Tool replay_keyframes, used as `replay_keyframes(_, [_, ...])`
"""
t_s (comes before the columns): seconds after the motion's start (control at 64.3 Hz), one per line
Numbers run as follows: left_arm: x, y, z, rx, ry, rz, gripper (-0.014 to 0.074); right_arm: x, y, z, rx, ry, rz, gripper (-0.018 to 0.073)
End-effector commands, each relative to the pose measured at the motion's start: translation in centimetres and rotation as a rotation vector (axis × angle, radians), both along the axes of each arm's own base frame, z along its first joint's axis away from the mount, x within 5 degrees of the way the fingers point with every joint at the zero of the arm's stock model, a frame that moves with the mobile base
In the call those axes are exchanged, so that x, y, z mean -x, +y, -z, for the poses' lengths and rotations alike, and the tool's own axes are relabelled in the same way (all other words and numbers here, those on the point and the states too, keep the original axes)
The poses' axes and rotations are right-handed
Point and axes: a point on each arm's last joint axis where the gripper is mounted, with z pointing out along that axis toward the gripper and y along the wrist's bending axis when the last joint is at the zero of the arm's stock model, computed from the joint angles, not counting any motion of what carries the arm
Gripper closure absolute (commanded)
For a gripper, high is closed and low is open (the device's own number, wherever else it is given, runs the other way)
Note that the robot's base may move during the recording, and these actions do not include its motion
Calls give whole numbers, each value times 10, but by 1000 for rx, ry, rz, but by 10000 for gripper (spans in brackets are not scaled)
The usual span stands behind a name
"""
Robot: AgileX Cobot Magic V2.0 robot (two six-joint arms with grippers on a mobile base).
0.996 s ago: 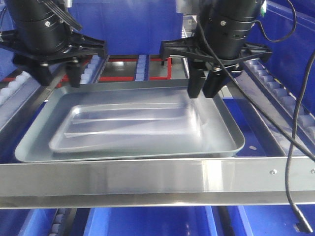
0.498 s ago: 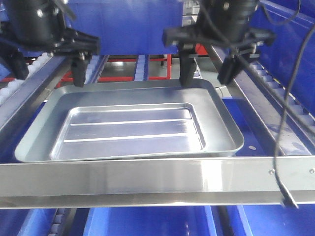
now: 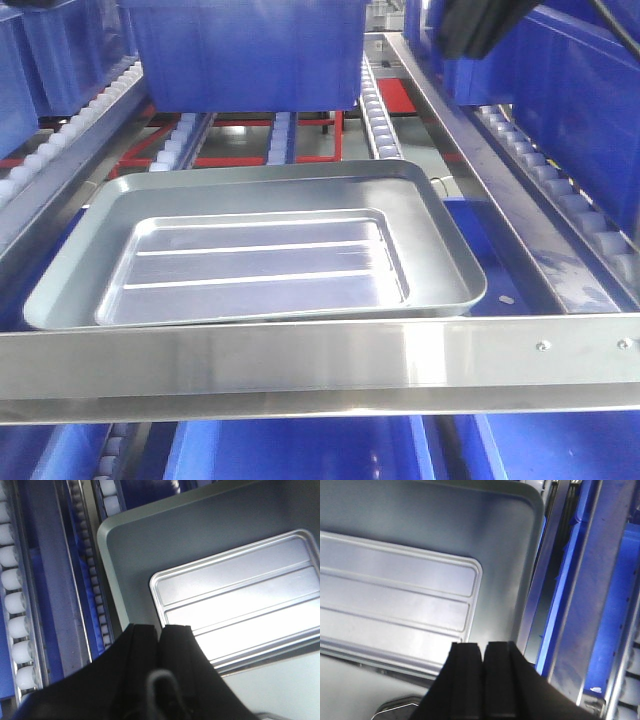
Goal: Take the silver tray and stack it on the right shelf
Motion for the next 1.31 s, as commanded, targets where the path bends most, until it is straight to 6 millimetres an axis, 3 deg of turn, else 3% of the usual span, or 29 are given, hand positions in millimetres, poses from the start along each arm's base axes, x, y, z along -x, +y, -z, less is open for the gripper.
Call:
replay_keyframes(0.0, [25,14,-15,83,-165,40,671,21,-12,-25,-27,-151,-27,510])
replay_keyframes(0.124, [58,30,3,156,-272,90,672,53,-26,-15,-52,-217,-42,510])
replay_keyframes(0.358, [114,57,43,288,-476,168,673,114,-52,23,-105,-345,-67,510])
replay_keyframes(0.56, [143,74,60,337,-566,183,675,161,-72,51,-155,-522,-98,510])
replay_keyframes(0.716, [154,80,57,374,-634,190,675,193,-85,56,-212,-674,-106,510])
replay_keyframes(0.856, [155,80,55,386,-655,196,675,203,-90,54,-232,-726,-104,510])
replay_keyframes(1.292, [155,80,55,386,-655,196,675,204,-90,54,-233,-727,-104,510])
